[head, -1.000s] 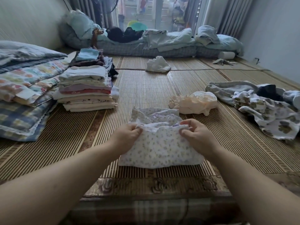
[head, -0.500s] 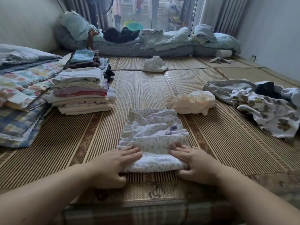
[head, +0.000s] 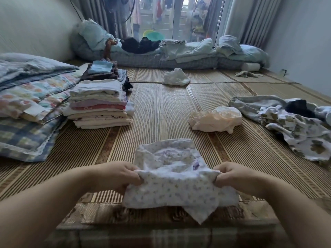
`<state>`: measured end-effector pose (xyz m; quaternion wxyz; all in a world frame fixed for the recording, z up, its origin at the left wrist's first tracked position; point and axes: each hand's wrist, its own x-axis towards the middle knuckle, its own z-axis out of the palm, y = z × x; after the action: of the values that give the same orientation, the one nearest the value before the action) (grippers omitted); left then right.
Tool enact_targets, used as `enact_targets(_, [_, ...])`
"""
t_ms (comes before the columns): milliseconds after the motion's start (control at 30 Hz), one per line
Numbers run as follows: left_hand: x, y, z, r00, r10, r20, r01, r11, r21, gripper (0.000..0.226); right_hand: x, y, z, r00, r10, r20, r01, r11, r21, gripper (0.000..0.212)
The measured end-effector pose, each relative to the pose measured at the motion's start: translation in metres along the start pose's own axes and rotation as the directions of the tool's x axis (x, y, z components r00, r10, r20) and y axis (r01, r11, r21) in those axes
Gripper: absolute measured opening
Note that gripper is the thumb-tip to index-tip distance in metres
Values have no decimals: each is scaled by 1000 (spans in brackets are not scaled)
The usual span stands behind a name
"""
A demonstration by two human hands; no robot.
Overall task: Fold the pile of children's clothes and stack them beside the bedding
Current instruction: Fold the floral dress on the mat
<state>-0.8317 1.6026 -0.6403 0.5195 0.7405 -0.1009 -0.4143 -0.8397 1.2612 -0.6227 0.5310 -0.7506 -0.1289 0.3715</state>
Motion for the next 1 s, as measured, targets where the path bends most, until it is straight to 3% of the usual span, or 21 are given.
enact_targets(33, [-2,3,-5,999,-35,18,36,999,-17,34,0,-6,-2,1000,-17,-4,17,1000,22,5])
enact_targets(133, [1,15,-16,996,-67,-55,62,994,-88,37,15,-18,-10,977,-73,-201,82,996,37,32])
enact_targets(233, [15,20,-25,959,-66,-277,32,992,-123,14,44,-21,-15,868,-107,-484,149,988,49,33])
enact_targets(300, [28,19,-31,909,-90,-408,32,989,-146,15,69,-19,-18,793,-92,-602,184,979,92,25])
enact_targets(467, [53,15,-39,777,-181,-603,25,966,-258,21,114,-12,-19,657,-14,-754,236,953,188,55])
enact_targets(533, [59,15,-42,726,-136,-674,114,990,-78,27,118,-11,-17,634,-30,-773,170,980,101,64])
enact_targets(600, [61,13,-42,677,-10,-736,269,934,234,38,117,-9,-12,641,-97,-762,50,995,-85,67])
enact_targets(633, [62,12,-40,665,15,-747,312,903,296,50,116,-9,-9,645,-156,-748,-8,977,-211,67])
enact_targets(700, [63,11,-37,683,9,-731,327,890,317,76,113,-10,3,673,-307,-673,-85,872,-482,65])
enact_targets(767, [62,12,-30,725,95,-682,325,826,460,81,112,-13,19,770,-394,-502,-87,714,-694,66])
enact_targets(867, [63,9,-18,857,188,-479,232,690,686,80,117,-8,33,918,-298,-261,-59,549,-834,76])
enact_targets(933, [64,0,-12,923,109,-368,242,577,780,83,119,4,29,948,-178,-262,-152,469,-870,78])
enact_targets(1000, [64,-10,-10,929,37,-368,294,531,795,84,116,14,17,932,-68,-356,-282,482,-830,74])
